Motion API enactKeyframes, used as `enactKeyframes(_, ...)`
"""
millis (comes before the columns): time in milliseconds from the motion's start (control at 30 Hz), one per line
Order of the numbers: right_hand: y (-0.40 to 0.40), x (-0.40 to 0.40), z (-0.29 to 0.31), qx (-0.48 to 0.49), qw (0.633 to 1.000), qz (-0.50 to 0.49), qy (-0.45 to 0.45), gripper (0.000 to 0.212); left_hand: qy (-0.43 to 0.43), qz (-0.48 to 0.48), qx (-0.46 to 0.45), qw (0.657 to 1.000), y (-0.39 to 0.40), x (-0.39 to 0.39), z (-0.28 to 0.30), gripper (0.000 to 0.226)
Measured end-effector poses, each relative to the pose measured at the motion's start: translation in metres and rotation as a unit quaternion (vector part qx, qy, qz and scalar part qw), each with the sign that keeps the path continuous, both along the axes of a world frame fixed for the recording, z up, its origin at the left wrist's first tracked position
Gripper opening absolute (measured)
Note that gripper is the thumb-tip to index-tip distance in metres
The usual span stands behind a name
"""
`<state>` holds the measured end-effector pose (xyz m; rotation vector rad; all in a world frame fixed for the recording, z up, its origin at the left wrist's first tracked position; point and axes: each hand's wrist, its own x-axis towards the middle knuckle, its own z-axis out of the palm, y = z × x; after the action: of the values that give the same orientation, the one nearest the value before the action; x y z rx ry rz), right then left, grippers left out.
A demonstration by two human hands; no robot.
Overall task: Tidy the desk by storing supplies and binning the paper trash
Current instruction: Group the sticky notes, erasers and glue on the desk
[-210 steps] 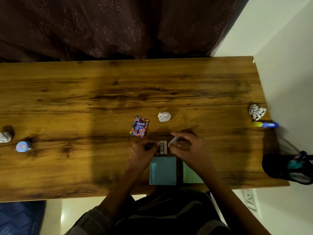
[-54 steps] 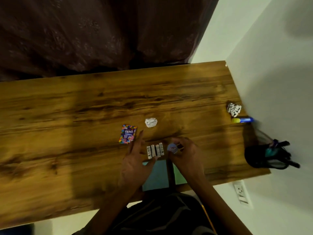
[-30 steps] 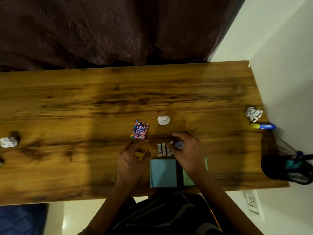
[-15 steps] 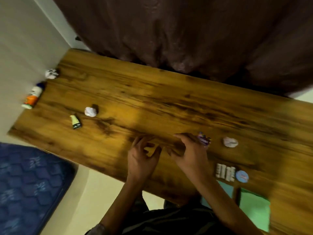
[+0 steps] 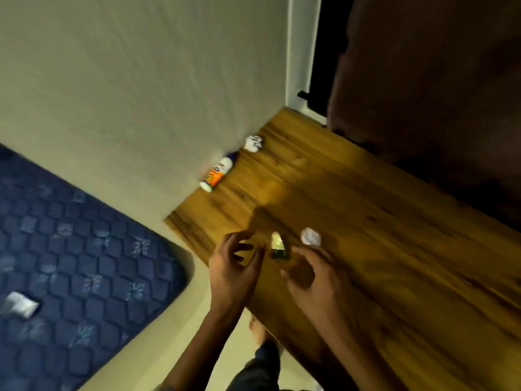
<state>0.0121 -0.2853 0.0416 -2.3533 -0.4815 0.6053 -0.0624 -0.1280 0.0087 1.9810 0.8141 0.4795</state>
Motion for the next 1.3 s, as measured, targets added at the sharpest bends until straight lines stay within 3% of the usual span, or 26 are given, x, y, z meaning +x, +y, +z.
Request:
enactKeyframes(167,0.092,0.023,0.008,0.020,0.999,0.025,0.012,0.052,-0.002,0.092,-0.067,0.994,0.088,0.008,-0.015,0.031)
enactKeyframes(367,0.178,0.070,-0.011,0.109,0.977,-0.124,0.138,0.043,-0.025,0.158,-0.021,0.987,0.142,0.034,-0.038,0.018)
enactKeyframes(433,0.200,0.084,-0.013,0.140,0.955,-0.161,0.207,0.046,-0.018,0.180,-0.010,0.983,0.155,0.045,-0.045,0.027)
enactKeyframes(567,0.226,0.093,-0.025,0.162,0.946,-0.179,0.216,0.065,0.038,0.155,0.010,0.987,0.177,0.070,-0.050,0.048)
enactKeyframes(800,0.213,0.096,-0.028,0.165,0.933,-0.206,0.245,0.035,0.046,0.131,0.035,0.990,0.187,0.095,-0.071,0.056)
enactKeyframes(967,0.192,0.103,-0.033,0.185,0.920,-0.228,0.261,0.030,0.067,0.113,0.059,0.990,0.188,0.097,-0.077,0.048)
enactKeyframes(1067,0.176,0.103,-0.030,0.200,0.909,-0.244,0.272,0.022,0.051,0.134,0.006,0.990,0.175,0.097,-0.070,0.044)
enactKeyframes(1167,0.158,0.101,-0.023,0.203,0.903,-0.247,0.288,0.027,0.034,0.169,-0.063,0.983,0.144,0.095,-0.050,0.041)
enactKeyframes(1300,0.123,0.097,-0.017,0.238,0.881,-0.274,0.303,0.035,-0.047,0.119,-0.116,0.985,0.079,0.086,-0.030,0.030)
